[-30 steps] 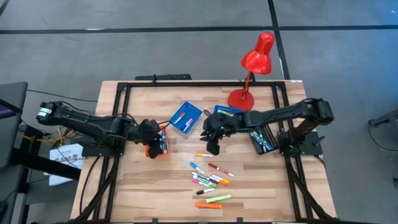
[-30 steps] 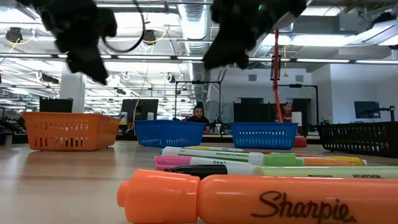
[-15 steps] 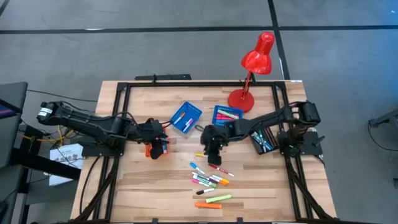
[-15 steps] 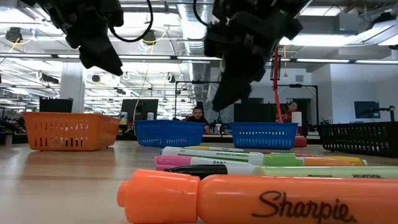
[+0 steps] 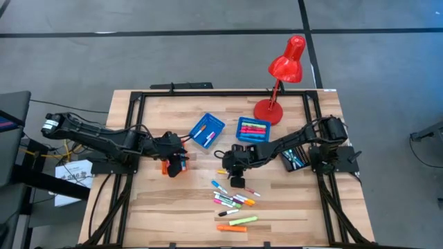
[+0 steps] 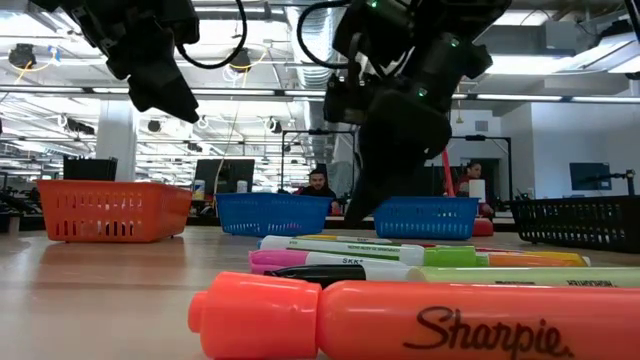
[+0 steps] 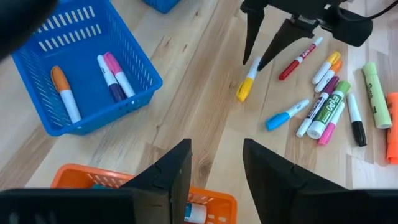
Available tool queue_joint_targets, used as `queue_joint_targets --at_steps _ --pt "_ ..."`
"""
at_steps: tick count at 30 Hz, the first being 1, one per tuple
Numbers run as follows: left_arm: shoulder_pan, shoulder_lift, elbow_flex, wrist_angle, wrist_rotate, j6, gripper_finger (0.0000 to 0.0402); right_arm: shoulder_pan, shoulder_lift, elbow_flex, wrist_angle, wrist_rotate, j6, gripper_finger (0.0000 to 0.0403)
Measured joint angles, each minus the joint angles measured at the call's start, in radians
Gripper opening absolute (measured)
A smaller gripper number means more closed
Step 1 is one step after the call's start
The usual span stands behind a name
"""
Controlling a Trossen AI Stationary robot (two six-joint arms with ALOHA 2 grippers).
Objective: Pick & Place Markers
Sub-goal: Put the top small yellow highlighter pen into the left blue bin
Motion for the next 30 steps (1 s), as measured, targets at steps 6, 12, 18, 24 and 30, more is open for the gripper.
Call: queue_joint_targets --at_steps 6,12,18,24,30 --pt "0.000 0.000 0.000 0.010 0.000 0.048 0.0140 0.002 0.000 0.000 -0.003 -0.007 0.054 0.0088" --pt "0.000 0.000 0.000 0.016 0.000 0.049 0.0140 0.002 0.016 0.000 0.014 -0.011 0.064 0.0088" --pt "0.000 0.000 0.000 0.032 0.000 0.049 0.0140 0.006 0.066 0.002 0.036 -0.011 0.066 0.0088" --pt "0.000 0.000 0.000 0.050 -0.004 0.050 0.0140 -0.001 0.097 0.002 0.095 0.005 0.060 0.0071" --pt "0.000 0.000 0.000 0.062 -0.022 0.079 0.0140 -0.017 0.110 0.003 0.153 0.007 0.057 0.0021"
